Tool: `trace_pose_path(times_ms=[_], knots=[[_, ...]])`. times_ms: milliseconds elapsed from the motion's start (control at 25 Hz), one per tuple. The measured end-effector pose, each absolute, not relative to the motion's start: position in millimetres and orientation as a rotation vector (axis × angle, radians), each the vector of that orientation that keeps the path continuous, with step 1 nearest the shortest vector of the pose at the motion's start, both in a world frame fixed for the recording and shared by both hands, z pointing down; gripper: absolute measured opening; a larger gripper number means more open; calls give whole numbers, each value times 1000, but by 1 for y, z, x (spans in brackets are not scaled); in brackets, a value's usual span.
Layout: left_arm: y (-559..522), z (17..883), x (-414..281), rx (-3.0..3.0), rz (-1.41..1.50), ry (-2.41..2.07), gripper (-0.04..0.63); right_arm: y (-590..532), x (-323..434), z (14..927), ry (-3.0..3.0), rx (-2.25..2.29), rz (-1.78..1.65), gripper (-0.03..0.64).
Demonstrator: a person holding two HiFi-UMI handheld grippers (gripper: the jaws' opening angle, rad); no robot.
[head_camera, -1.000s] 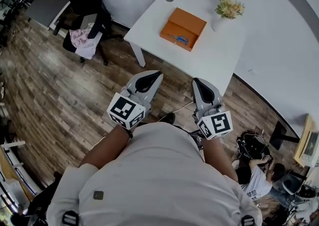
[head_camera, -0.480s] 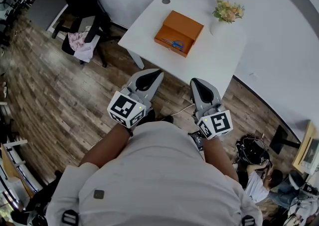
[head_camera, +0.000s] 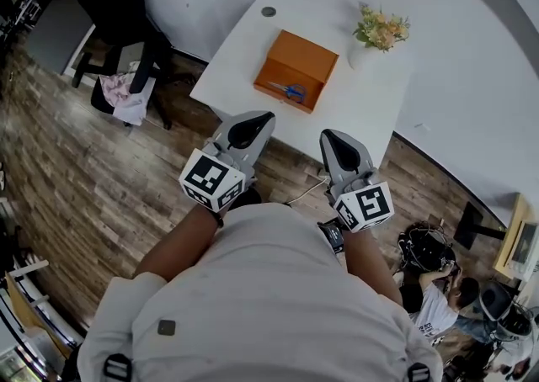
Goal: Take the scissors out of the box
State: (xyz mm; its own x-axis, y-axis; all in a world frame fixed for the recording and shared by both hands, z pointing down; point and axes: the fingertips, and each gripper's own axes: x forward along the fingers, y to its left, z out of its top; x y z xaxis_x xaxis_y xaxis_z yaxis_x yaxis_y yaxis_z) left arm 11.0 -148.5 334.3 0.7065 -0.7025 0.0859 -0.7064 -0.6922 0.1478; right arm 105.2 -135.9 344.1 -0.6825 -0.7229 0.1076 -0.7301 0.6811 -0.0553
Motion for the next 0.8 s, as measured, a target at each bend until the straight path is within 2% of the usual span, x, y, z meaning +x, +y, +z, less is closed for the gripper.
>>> trace_pose_path(times_ms=[800], knots=[[-258, 350, -75, 2792, 45, -899, 5, -242, 32, 360, -2602, 1382, 97, 11]])
